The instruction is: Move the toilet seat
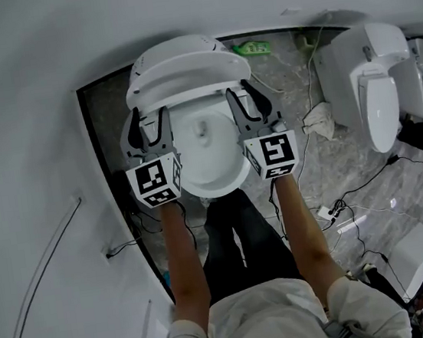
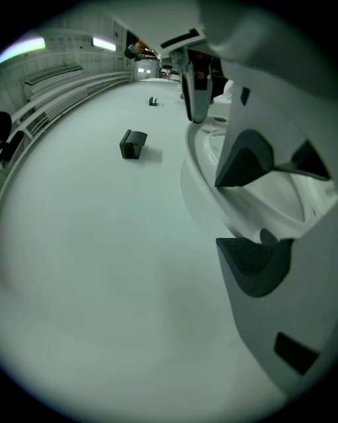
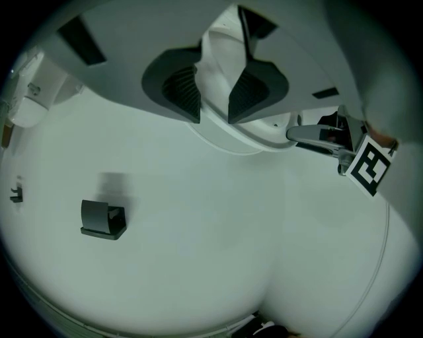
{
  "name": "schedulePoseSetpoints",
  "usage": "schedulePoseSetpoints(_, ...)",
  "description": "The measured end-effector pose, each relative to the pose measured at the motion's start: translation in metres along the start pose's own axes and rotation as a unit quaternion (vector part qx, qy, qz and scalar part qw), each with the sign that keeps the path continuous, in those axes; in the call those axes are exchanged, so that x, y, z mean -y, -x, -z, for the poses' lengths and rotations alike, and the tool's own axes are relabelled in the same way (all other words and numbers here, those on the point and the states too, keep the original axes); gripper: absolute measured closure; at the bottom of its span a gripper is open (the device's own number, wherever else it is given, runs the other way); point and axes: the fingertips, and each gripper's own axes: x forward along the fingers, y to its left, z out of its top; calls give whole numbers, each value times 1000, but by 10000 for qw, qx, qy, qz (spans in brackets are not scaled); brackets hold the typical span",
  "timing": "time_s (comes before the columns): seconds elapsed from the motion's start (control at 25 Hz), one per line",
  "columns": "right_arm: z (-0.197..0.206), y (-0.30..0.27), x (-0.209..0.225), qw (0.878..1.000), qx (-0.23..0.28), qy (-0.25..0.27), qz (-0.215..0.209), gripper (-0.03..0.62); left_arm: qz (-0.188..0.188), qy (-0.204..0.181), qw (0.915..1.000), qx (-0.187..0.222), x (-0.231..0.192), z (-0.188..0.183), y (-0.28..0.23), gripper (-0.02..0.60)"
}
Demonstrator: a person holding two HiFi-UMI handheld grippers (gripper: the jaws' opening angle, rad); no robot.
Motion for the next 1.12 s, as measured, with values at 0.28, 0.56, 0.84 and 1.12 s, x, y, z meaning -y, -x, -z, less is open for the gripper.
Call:
schedulePoseSetpoints(0.28, -2, -12, 8, 10000, 2, 41, 6, 451, -26, -17, 10000, 10, -3, -4, -13, 325)
schedulePoseSetpoints(0.56, -7, -22, 11, 10000, 41, 77, 3, 457, -66, -16, 10000, 20, -8, -8, -22, 330)
schedulePoseSetpoints(0.84, -9, -37, 17, 9999, 31, 107, -45, 461, -98, -15, 9999, 29, -13, -11, -37, 330)
schedulePoseSetpoints(1.12, -12, -47, 22, 9999, 35, 136, -87, 462, -155, -10, 9999, 23, -16, -15, -47, 330)
